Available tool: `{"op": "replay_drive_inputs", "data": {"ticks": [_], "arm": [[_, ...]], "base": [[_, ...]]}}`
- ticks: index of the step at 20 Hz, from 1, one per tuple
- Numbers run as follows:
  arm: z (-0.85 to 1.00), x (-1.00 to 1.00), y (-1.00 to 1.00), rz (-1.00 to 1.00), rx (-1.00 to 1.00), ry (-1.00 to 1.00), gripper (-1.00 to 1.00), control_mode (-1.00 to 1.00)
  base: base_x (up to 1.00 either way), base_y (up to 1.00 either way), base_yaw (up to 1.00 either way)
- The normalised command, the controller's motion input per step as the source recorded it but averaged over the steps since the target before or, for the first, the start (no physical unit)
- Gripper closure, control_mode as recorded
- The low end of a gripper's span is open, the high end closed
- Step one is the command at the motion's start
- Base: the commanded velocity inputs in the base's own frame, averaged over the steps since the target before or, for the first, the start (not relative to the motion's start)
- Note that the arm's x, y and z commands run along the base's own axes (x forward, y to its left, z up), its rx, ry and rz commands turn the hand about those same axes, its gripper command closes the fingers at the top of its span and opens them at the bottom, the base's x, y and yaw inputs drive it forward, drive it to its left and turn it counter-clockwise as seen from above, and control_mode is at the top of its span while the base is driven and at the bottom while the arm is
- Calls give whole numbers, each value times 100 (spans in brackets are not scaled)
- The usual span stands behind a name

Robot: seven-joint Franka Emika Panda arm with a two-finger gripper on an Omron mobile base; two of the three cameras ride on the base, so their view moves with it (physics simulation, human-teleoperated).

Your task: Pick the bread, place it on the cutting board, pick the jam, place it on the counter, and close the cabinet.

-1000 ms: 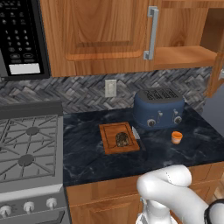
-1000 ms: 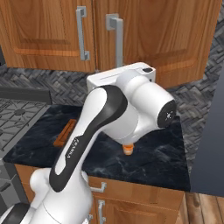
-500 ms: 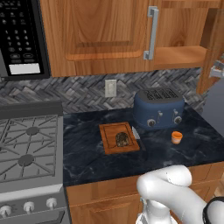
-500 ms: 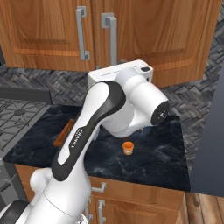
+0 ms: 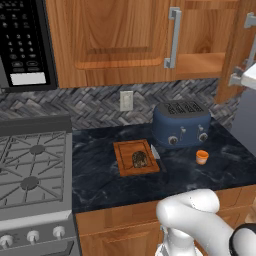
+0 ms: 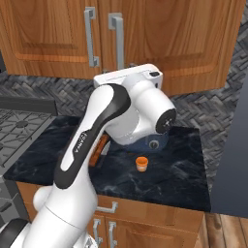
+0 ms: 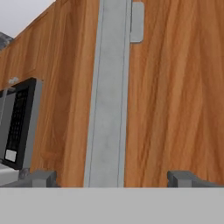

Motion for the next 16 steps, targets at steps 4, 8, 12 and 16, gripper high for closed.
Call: {"op": "replay_drive_inputs", "data": {"ticks": [4,8,12,16], "arm": [[0,29,20,-6,2,-3,-100,-100],[0,28,22,-7,2,-3,-100,-100],[0,26,18,-7,3,-4,-100,-100],[0,28,16,-6,0,-4,-100,-100]], "base": [[0,0,0],[0,0,0],[0,0,0],[0,0,0]]}}
